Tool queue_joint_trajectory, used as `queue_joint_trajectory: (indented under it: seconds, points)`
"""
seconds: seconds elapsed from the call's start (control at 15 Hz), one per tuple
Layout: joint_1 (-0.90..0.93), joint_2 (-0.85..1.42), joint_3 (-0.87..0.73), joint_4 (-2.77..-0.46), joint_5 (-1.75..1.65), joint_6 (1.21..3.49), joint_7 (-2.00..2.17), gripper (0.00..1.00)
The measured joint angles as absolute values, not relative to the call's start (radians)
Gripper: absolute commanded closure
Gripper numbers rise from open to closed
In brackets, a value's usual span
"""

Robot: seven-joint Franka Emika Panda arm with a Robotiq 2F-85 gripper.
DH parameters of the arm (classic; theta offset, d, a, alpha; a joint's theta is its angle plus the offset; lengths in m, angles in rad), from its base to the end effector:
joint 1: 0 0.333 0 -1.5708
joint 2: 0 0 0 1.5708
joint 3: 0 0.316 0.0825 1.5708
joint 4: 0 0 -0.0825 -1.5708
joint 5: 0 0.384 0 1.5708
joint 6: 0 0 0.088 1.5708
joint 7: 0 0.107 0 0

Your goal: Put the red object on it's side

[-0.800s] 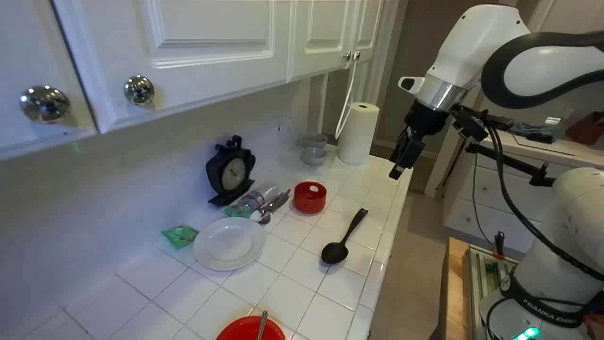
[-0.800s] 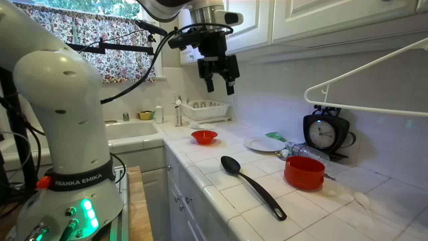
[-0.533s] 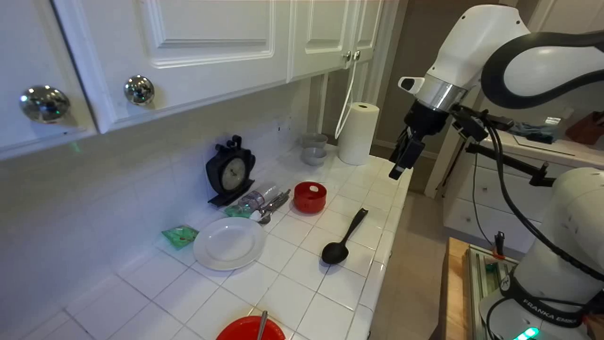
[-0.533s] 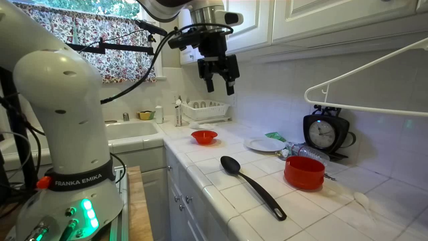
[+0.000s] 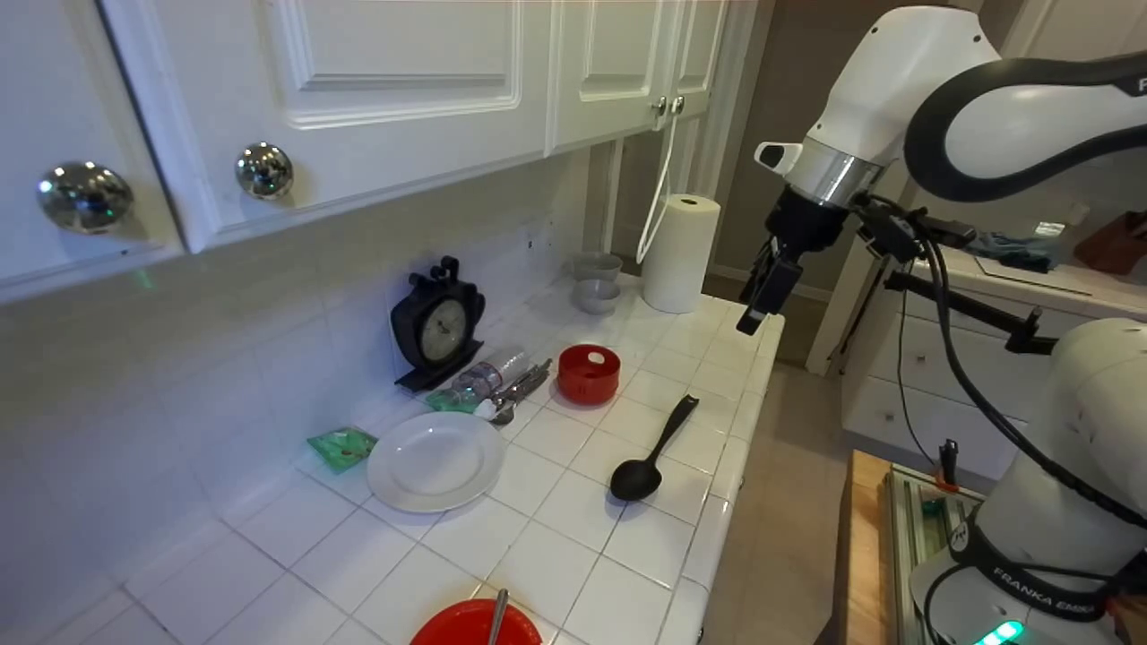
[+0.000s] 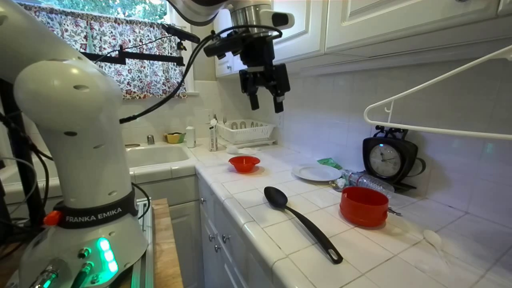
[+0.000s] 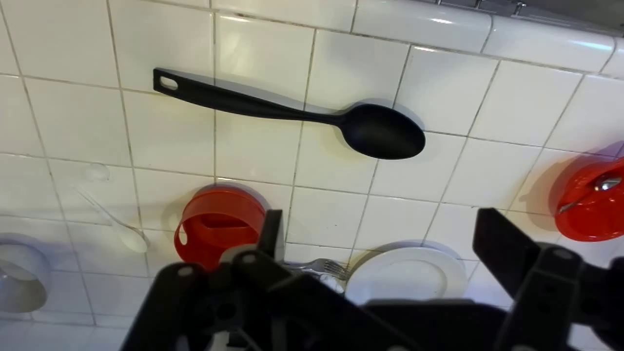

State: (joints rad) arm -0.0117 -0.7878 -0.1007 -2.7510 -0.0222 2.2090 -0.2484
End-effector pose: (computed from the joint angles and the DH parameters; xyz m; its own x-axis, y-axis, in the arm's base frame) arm 0.3303 -0.0373 0.4602 0.9554 0.1632 0.2462 0.1658 -0.9861 0.0100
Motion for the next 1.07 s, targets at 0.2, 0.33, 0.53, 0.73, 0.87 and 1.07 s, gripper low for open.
queue_joint_trajectory:
  seconds: [0.2,0.33,0.53,0.73,0.87,1.07]
  points:
    - [-0.044,-0.728,-0.122,-2.732,-0.031,2.209,-0.251,0.00]
    - [-0.050,-0.679,-0.144,-2.714,-0.031,2.209,-0.257,0.00]
    - [-0.049,-0.603,-0.170,-2.688,-0.031,2.233,-0.289,0.00]
    - [-0.046,-0.524,-0.189,-2.670,-0.031,2.324,-0.354,0.00]
    - [-0.034,-0.463,-0.203,-2.653,-0.028,2.395,-0.399,0.00]
    - [-0.023,-0.408,-0.211,-2.633,-0.023,2.432,-0.422,0.00]
